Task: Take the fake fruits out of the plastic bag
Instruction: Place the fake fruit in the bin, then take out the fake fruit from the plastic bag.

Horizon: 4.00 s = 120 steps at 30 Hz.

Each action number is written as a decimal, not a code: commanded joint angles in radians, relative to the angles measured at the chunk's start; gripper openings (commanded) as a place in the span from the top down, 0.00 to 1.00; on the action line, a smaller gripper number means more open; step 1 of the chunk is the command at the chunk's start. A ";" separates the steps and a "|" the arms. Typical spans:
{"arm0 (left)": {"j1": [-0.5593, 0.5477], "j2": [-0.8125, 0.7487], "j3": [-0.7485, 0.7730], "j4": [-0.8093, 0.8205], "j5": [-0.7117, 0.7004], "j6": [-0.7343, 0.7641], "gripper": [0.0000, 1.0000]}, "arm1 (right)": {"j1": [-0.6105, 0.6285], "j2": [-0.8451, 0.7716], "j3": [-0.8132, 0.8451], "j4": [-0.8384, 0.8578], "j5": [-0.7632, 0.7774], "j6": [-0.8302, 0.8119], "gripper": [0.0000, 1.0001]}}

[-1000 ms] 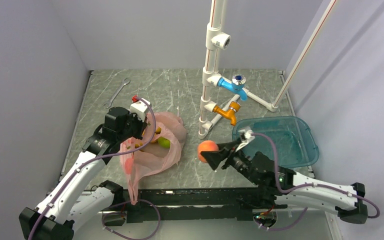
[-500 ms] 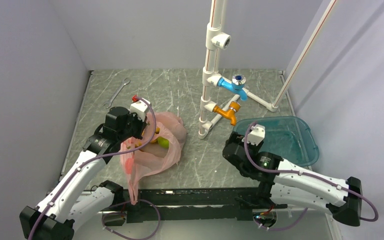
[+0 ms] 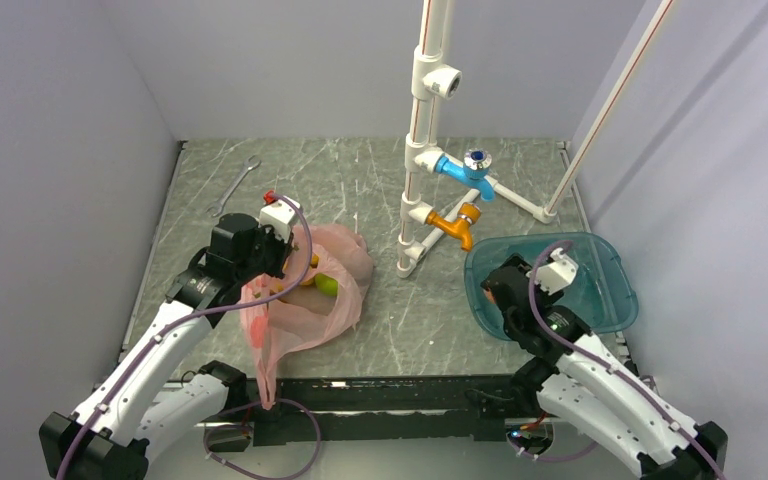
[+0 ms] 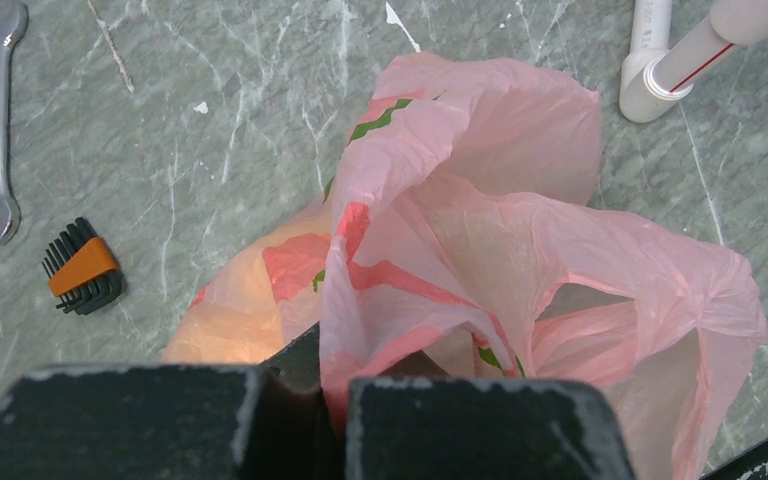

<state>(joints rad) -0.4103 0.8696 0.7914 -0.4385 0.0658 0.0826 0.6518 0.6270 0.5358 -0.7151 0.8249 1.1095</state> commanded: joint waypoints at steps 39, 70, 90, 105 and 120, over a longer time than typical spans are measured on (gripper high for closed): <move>-0.004 -0.030 0.038 -0.002 0.012 -0.017 1.00 | -0.094 -0.362 -0.170 0.476 -1.123 -0.489 0.14; -0.004 -0.028 0.036 0.000 0.011 -0.013 1.00 | 0.755 1.107 0.704 0.788 -0.318 -0.771 0.29; -0.004 -0.034 0.040 0.002 0.025 -0.012 1.00 | 0.530 1.222 0.630 0.910 -0.177 -0.844 0.20; -0.004 -0.013 0.043 0.003 0.038 -0.014 1.00 | 0.597 1.163 0.579 1.130 -0.414 -0.946 0.17; -0.004 -0.080 0.014 0.044 0.089 -0.004 1.00 | 0.509 1.330 0.600 1.226 -0.355 -1.046 0.14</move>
<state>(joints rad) -0.4103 0.7746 0.7898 -0.4286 0.1287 0.0673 1.1721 1.9179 1.1095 0.4725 0.4107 0.1478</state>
